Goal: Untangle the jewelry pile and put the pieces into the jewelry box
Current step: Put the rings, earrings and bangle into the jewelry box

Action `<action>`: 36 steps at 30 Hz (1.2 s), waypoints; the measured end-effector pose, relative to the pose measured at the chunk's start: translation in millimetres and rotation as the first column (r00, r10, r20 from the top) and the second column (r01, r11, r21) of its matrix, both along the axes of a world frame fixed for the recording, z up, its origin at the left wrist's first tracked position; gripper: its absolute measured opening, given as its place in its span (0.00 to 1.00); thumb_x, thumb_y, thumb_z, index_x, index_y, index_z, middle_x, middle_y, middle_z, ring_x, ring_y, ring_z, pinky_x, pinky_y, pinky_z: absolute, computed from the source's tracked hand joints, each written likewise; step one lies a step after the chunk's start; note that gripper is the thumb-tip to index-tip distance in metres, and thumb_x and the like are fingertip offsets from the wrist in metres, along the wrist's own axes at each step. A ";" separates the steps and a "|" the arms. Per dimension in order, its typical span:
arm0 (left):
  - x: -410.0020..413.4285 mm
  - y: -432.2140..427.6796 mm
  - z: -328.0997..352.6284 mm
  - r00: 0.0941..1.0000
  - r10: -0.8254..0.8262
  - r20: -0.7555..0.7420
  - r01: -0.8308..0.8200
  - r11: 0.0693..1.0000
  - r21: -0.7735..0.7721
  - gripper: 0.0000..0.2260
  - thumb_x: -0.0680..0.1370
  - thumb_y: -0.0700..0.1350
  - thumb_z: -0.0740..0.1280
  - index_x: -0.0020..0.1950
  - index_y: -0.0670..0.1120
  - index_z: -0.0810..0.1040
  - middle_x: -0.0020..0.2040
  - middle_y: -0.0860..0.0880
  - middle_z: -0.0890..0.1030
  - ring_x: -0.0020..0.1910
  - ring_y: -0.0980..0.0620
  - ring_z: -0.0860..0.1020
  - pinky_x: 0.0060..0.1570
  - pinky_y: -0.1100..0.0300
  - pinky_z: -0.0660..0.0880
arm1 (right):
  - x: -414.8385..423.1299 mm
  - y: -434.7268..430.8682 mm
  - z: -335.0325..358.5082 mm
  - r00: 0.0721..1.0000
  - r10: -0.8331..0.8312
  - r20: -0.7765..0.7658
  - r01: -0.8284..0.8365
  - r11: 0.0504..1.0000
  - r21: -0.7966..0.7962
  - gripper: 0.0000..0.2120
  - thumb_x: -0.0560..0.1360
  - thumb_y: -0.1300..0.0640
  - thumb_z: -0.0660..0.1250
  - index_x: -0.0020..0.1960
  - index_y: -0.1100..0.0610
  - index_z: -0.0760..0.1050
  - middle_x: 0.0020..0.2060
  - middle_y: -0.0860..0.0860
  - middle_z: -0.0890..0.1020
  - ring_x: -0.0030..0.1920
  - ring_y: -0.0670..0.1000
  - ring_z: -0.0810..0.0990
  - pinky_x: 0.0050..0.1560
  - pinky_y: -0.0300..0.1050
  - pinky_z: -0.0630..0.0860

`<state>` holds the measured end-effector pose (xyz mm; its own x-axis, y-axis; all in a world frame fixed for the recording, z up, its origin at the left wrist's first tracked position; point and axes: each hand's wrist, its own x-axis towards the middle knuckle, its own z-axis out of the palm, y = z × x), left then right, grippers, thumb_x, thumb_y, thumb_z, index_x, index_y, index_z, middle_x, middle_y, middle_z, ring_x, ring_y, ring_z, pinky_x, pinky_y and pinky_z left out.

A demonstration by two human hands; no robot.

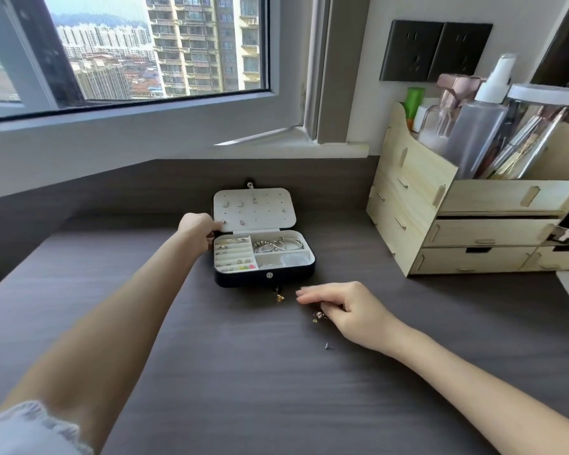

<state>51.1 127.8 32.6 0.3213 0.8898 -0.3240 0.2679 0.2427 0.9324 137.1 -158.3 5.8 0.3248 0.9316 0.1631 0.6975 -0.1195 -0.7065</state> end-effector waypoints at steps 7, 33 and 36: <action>-3.4 5.4 -3.9 1.000 -0.005 0.011 0.005 1.000 0.002 0.09 0.75 0.32 0.66 0.36 0.39 0.71 0.41 0.42 0.75 0.35 0.49 0.74 0.32 0.59 0.71 | -12.4 26.7 -15.1 0.928 0.162 0.336 -0.152 0.987 -0.058 0.19 0.79 0.59 0.58 0.69 0.55 0.71 0.70 0.47 0.71 0.70 0.45 0.67 0.68 0.32 0.58; -3.9 6.8 -10.0 0.998 -0.056 -0.005 0.056 0.998 -0.007 0.08 0.77 0.35 0.66 0.39 0.39 0.71 0.37 0.44 0.74 0.33 0.51 0.72 0.28 0.61 0.70 | -26.8 43.4 -14.8 0.712 0.213 0.669 -0.262 0.965 -0.028 0.18 0.76 0.55 0.54 0.53 0.59 0.81 0.51 0.53 0.84 0.47 0.56 0.81 0.42 0.50 0.80; -3.2 3.9 -11.2 0.998 -0.061 0.011 0.061 0.998 0.010 0.07 0.77 0.35 0.66 0.39 0.39 0.72 0.36 0.45 0.73 0.31 0.53 0.71 0.20 0.65 0.69 | -23.3 33.4 -10.5 0.727 0.228 0.647 -0.266 0.963 -0.039 0.18 0.76 0.56 0.54 0.51 0.60 0.82 0.50 0.54 0.84 0.50 0.55 0.82 0.49 0.47 0.80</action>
